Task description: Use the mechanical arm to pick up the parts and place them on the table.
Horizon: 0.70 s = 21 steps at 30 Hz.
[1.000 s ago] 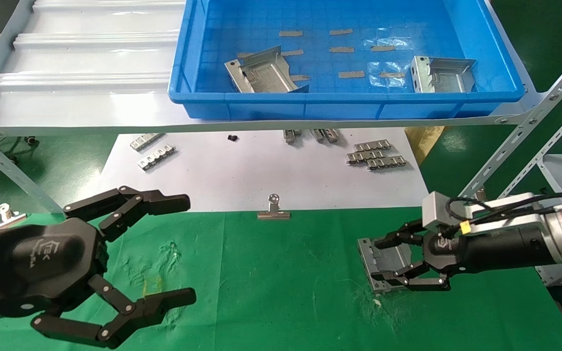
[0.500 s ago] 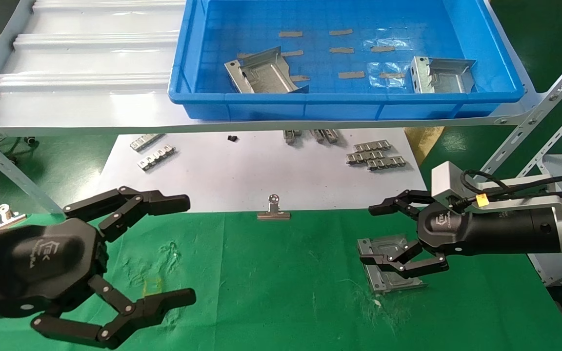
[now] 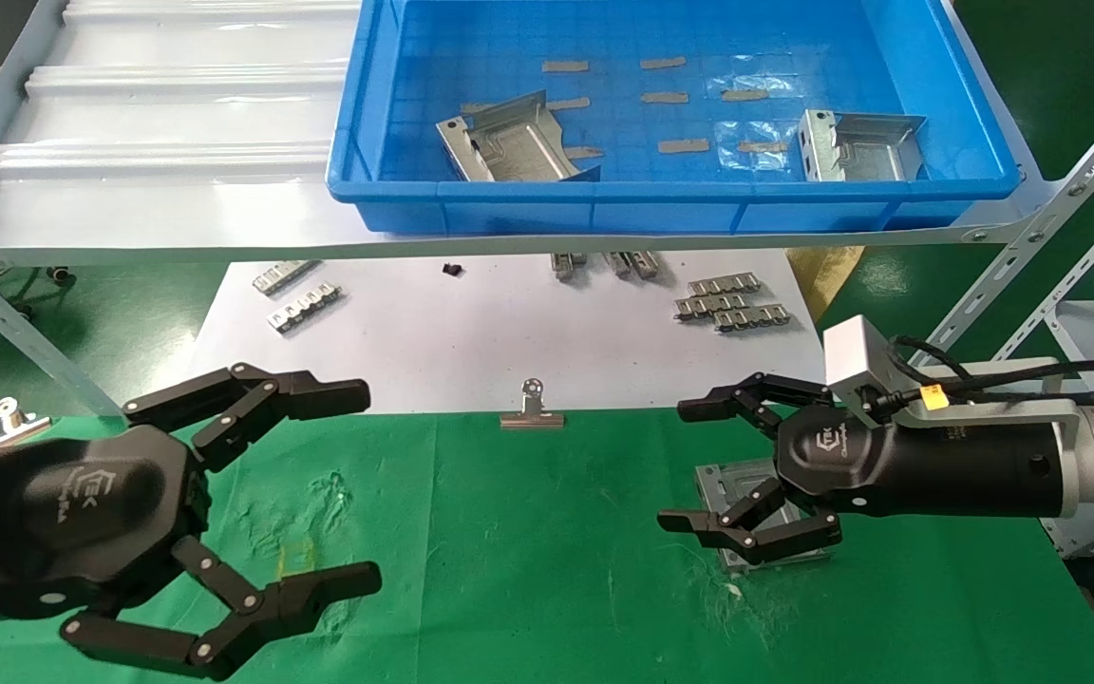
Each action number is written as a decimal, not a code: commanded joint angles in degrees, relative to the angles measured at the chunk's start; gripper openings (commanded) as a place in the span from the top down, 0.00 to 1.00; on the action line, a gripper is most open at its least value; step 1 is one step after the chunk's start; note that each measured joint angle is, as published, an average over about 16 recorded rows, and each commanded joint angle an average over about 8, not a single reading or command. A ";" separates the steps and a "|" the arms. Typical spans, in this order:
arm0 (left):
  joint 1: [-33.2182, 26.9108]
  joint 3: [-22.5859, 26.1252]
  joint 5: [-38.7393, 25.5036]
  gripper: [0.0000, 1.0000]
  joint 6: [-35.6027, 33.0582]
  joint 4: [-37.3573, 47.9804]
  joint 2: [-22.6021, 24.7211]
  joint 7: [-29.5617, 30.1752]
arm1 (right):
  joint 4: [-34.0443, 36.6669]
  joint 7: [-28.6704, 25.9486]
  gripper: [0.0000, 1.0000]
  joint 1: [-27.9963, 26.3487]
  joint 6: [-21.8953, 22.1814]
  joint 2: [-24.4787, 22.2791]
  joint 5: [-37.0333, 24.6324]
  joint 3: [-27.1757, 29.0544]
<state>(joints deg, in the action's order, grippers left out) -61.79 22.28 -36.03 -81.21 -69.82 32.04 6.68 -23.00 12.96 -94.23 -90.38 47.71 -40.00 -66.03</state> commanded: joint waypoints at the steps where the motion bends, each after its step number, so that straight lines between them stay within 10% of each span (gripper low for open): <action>1: 0.00 0.00 0.00 0.00 0.00 0.00 0.00 0.00 | -2.04 -0.95 0.00 1.31 0.19 -0.51 -0.08 2.01; 21: 0.00 0.00 0.00 0.00 0.00 0.00 0.00 0.00 | -22.67 -10.63 0.00 14.65 2.10 -5.69 -0.84 22.42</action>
<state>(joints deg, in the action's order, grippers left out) -61.79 22.28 -36.03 -81.21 -69.82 32.04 6.68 -45.68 2.33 -79.59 -88.28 42.02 -40.83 -43.61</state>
